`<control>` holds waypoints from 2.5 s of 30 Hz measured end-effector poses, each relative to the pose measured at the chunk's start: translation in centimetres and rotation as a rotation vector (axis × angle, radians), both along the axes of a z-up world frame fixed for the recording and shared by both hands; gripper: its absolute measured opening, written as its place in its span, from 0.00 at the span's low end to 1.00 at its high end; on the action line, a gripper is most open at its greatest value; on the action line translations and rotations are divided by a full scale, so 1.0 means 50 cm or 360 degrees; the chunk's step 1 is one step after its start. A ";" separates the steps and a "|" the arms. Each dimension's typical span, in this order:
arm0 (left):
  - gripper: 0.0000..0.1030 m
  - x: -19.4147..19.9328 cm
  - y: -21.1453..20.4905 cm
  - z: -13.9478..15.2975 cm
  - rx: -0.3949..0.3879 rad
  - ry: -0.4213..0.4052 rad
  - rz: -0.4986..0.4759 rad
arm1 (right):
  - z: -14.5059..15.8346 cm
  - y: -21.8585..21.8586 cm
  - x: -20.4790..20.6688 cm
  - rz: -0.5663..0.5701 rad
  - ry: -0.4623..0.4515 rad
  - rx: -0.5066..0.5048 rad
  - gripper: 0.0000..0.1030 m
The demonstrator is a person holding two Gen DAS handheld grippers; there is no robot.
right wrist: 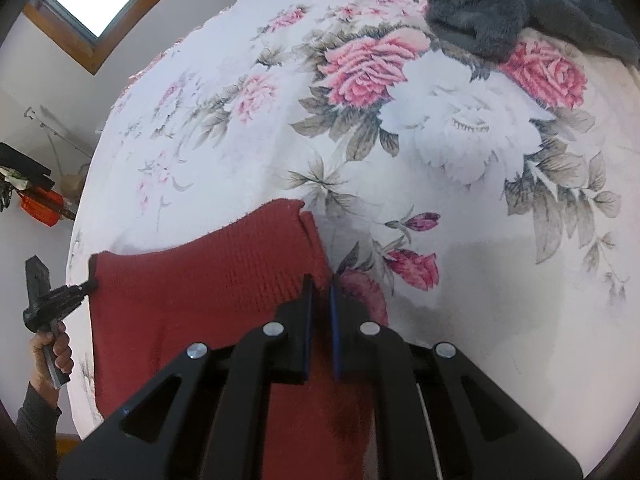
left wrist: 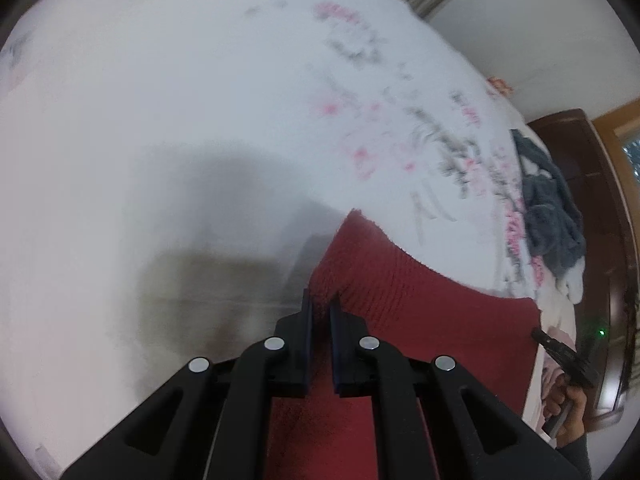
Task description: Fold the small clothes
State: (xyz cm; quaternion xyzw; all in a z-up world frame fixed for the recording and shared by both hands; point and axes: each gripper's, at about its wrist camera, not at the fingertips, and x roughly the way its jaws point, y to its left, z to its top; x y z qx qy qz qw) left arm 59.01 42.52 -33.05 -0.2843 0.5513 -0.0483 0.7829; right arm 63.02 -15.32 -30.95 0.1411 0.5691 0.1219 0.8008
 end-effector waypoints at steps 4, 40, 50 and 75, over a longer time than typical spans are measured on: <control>0.06 0.003 0.006 -0.052 -0.0004 0.0075 0.0028 | -0.043 -0.007 0.012 -0.0019 0.0037 0.0020 0.06; 0.03 -0.307 -0.084 0.041 -0.0321 -0.0211 -0.0297 | -0.037 0.128 -0.366 0.0244 0.0068 0.0614 0.06; 0.02 -0.416 -0.169 -0.084 -0.0298 -0.0005 -0.0467 | -0.125 0.204 -0.475 0.0381 0.0213 0.0494 0.00; 0.62 -0.524 0.098 0.047 -0.0564 -0.0121 0.0066 | 0.026 0.697 -0.857 0.1363 -0.0937 -0.1109 0.69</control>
